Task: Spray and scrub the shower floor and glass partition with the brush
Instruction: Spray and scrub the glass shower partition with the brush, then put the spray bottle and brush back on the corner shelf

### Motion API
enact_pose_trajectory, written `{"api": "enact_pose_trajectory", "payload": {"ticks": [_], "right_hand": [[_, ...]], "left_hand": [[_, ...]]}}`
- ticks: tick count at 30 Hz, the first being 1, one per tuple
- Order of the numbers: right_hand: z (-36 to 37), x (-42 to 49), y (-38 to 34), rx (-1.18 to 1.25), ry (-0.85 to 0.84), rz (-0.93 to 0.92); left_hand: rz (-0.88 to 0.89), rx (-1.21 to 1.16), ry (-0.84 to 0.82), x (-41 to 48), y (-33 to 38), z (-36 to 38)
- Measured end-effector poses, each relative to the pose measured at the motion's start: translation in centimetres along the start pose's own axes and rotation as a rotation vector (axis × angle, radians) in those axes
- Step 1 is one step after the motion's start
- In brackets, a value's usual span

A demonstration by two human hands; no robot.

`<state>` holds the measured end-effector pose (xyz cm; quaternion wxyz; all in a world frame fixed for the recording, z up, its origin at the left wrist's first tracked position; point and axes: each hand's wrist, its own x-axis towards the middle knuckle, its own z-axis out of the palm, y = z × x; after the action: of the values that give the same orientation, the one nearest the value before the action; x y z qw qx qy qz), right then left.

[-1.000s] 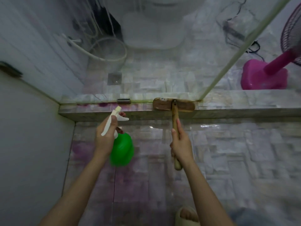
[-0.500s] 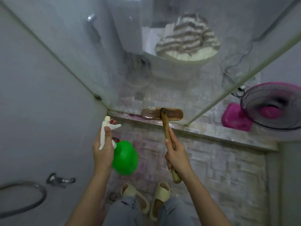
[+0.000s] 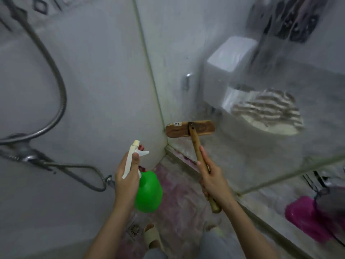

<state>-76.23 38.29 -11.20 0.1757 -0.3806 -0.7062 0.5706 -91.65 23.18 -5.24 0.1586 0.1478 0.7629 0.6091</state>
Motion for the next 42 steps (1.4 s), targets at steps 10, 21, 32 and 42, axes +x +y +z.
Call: {"api": "enact_pose_trajectory", "payload": {"ticks": [10, 21, 32, 42], "right_hand": [[0.5, 1.7, -2.6, -0.178, -0.672, -0.333], [7.3, -13.7, -2.4, -0.204, -1.505, -0.572], [1.4, -34.3, 3.2, -0.225, -2.130, -0.657], [-4.4, -46.6, 8.6, -0.284, -2.515, -0.761]], "left_hand": [[-0.157, -0.074, 0.762, -14.1, 0.7, -1.6], [-0.161, -0.022, 1.510, -39.1, 3.8, -2.2], [-0.224, 0.061, 2.164, -63.8, 8.0, 8.2], [-0.144, 0.123, 2.595, -79.6, 13.0, 14.8]]}}
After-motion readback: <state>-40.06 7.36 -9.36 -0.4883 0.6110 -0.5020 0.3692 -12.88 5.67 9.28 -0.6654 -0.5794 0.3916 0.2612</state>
